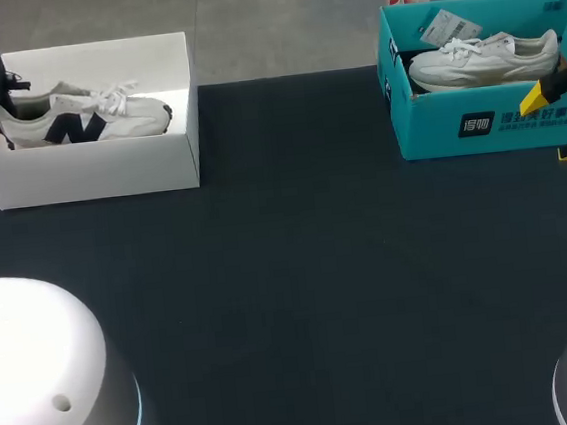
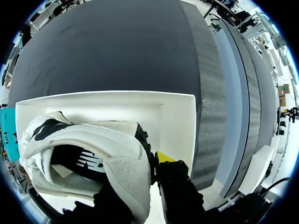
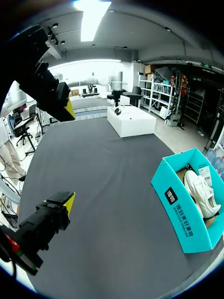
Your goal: Take the shoe out of the shoebox, open the shoe tongue, remove and reinsert the insole, then place the shoe into the shoebox
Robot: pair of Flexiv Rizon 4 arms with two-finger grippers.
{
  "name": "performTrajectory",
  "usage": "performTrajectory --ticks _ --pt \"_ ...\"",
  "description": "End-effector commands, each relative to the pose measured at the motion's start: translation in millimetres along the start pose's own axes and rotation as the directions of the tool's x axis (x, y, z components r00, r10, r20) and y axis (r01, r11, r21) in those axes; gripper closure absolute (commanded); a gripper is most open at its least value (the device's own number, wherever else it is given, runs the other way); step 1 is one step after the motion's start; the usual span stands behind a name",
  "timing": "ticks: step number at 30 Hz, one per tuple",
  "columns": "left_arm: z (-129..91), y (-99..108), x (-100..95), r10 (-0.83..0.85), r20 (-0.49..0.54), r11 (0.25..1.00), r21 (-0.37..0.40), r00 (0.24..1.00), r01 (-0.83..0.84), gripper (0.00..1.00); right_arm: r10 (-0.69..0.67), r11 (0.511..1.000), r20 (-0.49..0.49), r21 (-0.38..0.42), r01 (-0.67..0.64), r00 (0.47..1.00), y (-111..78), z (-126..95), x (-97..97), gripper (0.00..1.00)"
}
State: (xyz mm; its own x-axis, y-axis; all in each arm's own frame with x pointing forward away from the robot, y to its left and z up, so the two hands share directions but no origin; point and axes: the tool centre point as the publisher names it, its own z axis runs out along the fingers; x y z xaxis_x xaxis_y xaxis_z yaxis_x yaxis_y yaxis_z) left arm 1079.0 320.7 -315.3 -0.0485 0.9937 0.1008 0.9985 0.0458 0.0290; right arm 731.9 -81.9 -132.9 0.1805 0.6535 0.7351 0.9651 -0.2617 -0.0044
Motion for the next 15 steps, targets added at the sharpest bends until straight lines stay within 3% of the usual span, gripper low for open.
performTrajectory --ticks 1,15 --pt "12.3 2.1 1.6 -0.004 0.006 1.0 0.01 1.0 0.004 1.0 0.001 1.0 0.001 0.0 -0.001 1.0 -0.1 0.6 -0.2 0.0" --pt "54.6 1.6 -1.9 0.013 0.018 0.999 0.038 1.0 -0.014 1.0 0.001 1.0 0.001 0.0 -0.001 1.0 -0.1 0.6 -0.2 0.0"
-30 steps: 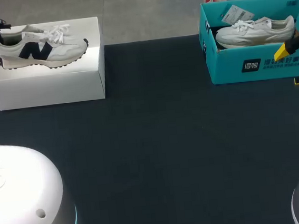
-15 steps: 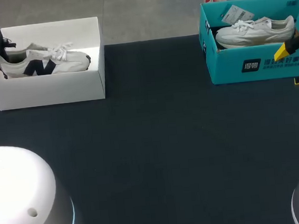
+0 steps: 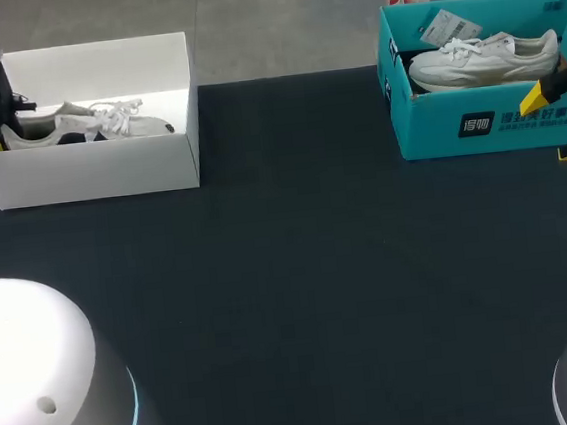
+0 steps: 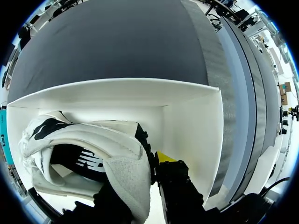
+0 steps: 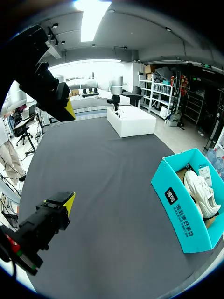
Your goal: Take the shoe out of the shoebox, open the shoe tongue, remove and reinsert the insole, then place the shoe into the shoebox
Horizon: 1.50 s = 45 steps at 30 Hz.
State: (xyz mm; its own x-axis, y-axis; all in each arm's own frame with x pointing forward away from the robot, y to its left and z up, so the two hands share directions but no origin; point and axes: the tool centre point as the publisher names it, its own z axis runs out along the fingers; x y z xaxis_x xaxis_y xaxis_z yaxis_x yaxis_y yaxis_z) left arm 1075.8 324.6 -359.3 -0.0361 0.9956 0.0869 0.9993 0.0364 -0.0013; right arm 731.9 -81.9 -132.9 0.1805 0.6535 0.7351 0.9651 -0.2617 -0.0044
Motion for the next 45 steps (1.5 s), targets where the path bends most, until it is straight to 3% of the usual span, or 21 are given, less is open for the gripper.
performTrajectory --ticks 1,4,5,6,7,14,32,36,45 --pt "13.0 6.6 -0.8 0.002 0.006 1.0 0.015 1.0 -0.002 1.0 0.001 1.0 0.001 0.0 -0.001 1.0 -0.1 0.6 -0.2 0.0" --pt "20.0 6.7 -0.6 0.005 -0.001 1.0 0.025 1.0 -0.005 1.0 0.001 1.0 0.001 0.0 -0.001 1.0 -0.1 0.6 -0.2 0.0" --pt "21.7 6.9 -0.8 0.002 -0.005 1.0 0.027 1.0 -0.002 0.76 0.001 1.0 0.001 0.0 -0.001 1.0 -0.1 0.6 -0.2 0.0" --pt "22.1 7.0 -0.8 0.002 -0.006 1.0 0.03 1.0 -0.002 0.18 0.001 1.0 0.001 0.0 -0.001 1.0 -0.1 0.6 -0.2 0.0" --pt "22.3 6.9 -0.9 0.004 -0.003 0.999 0.037 1.0 -0.004 0.0 0.001 1.0 0.001 0.0 -0.001 1.0 -0.1 0.6 -0.2 0.0" --pt "1.2 -0.6 -4.0 0.004 0.031 1.0 0.03 1.0 -0.005 0.0 0.001 1.0 0.001 0.0 -0.001 1.0 -0.1 0.6 -0.2 0.0" --pt "-87.7 -29.4 -17.7 -0.048 0.153 0.998 -0.026 0.987 0.052 0.0 0.001 1.0 0.001 0.0 -0.001 1.0 -0.1 0.6 -0.2 0.0" --pt "-102.9 -32.5 -20.6 -0.079 0.151 0.997 -0.012 0.985 0.082 0.0 0.001 1.0 0.001 0.0 -0.001 1.0 -0.1 0.6 -0.2 0.0" --pt "-132.5 -38.5 -25.5 -0.071 0.105 0.995 -0.059 0.992 0.077 0.0 0.001 1.0 0.001 0.0 -0.001 1.0 -0.1 0.6 -0.2 0.0"
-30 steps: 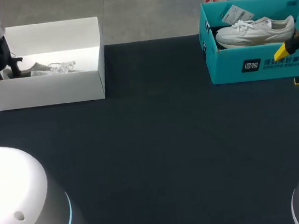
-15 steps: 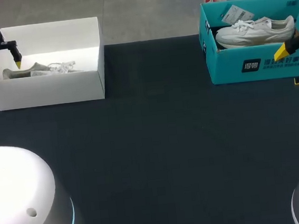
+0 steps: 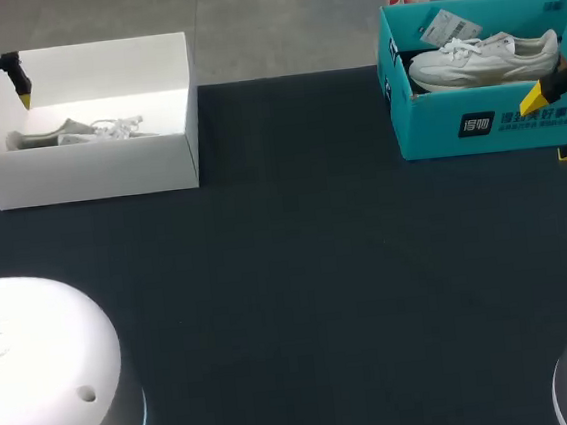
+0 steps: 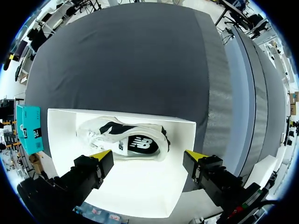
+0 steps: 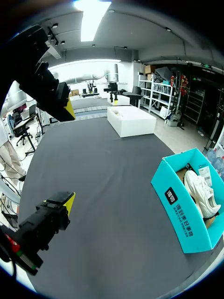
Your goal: Take the shoe out of the shoebox, open the shoe tongue, remove and reinsert the insole, then place the shoe into the shoebox
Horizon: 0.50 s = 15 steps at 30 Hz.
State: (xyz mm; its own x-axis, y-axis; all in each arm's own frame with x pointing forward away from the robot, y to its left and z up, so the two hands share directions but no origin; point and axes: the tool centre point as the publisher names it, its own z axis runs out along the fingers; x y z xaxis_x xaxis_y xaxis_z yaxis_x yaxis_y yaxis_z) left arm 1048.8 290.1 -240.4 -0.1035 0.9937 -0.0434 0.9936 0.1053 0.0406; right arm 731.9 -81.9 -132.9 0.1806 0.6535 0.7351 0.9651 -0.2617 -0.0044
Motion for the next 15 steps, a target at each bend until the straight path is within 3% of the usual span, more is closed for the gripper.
performTrajectory --ticks 1,15 --pt "-12.9 -10.2 -3.8 -0.013 -0.031 1.0 -0.028 0.999 0.012 0.0 0.001 1.0 0.001 0.0 -0.001 1.0 -0.1 0.6 -0.2 0.0" --pt "-15.4 -9.4 -5.3 -0.027 -0.035 1.0 -0.012 0.999 0.026 0.0 0.001 1.0 0.001 0.0 -0.001 1.0 -0.1 0.6 -0.2 0.0"
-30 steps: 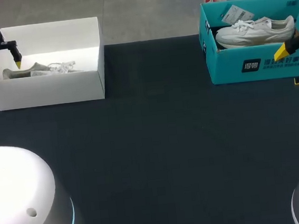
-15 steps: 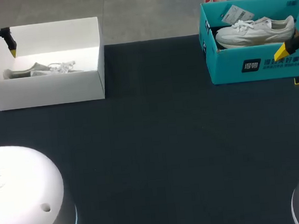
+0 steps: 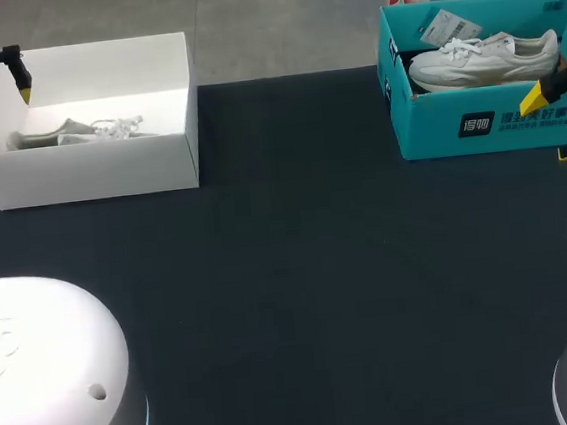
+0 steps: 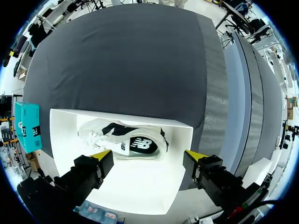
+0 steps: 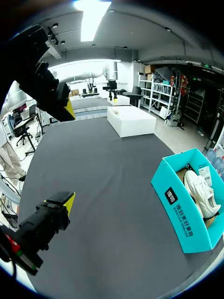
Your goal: Take the shoe out of the shoebox, open the shoe tongue, remove and reinsert the insole, then place the shoe into the shoebox
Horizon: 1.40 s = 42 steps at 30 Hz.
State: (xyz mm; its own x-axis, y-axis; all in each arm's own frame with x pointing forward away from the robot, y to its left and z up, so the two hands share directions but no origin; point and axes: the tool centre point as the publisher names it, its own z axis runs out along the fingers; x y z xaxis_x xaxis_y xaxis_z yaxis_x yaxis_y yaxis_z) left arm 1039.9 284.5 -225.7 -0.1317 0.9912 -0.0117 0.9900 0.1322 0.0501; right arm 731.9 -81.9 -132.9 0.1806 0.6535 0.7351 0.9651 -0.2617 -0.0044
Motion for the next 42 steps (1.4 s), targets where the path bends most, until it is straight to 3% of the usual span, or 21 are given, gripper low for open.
performTrajectory --ticks 1,5,7,14,23,27,42 --pt "-0.5 -0.6 0.1 0.001 -0.002 1.0 -0.001 1.0 -0.001 0.0 0.001 1.0 0.001 0.0 -0.001 1.0 -0.1 0.6 -0.2 0.0" --pt "-0.5 -0.6 0.1 0.001 -0.002 1.0 -0.001 1.0 -0.001 0.0 0.001 1.0 0.001 0.0 -0.001 1.0 -0.1 0.6 -0.2 0.0" --pt "-0.5 -0.6 0.1 0.001 -0.002 1.0 -0.001 1.0 -0.001 0.0 -0.009 1.0 0.023 -0.021 0.01 1.0 10.9 -12.0 -6.2 0.0" --pt "-0.5 -0.6 0.1 0.001 -0.002 1.0 -0.001 1.0 -0.001 0.0 -0.024 0.999 0.362 0.031 0.014 0.932 59.4 -41.4 -20.9 0.0" --pt "-0.5 -0.6 0.1 0.001 -0.002 1.0 -0.001 1.0 -0.001 0.0 -0.047 0.998 0.556 -0.014 0.066 0.83 106.6 -67.7 -33.6 0.0" --pt "-0.5 -0.6 0.1 0.001 -0.002 1.0 -0.001 1.0 -0.001 0.0 -0.032 0.998 0.574 -0.028 0.059 0.818 120.5 -79.9 -40.0 0.0" --pt "-0.5 -0.6 0.1 0.001 -0.002 1.0 -0.001 1.0 -0.001 0.0 -0.032 0.998 0.574 -0.028 0.059 0.818 120.5 -79.9 -40.0 0.0"
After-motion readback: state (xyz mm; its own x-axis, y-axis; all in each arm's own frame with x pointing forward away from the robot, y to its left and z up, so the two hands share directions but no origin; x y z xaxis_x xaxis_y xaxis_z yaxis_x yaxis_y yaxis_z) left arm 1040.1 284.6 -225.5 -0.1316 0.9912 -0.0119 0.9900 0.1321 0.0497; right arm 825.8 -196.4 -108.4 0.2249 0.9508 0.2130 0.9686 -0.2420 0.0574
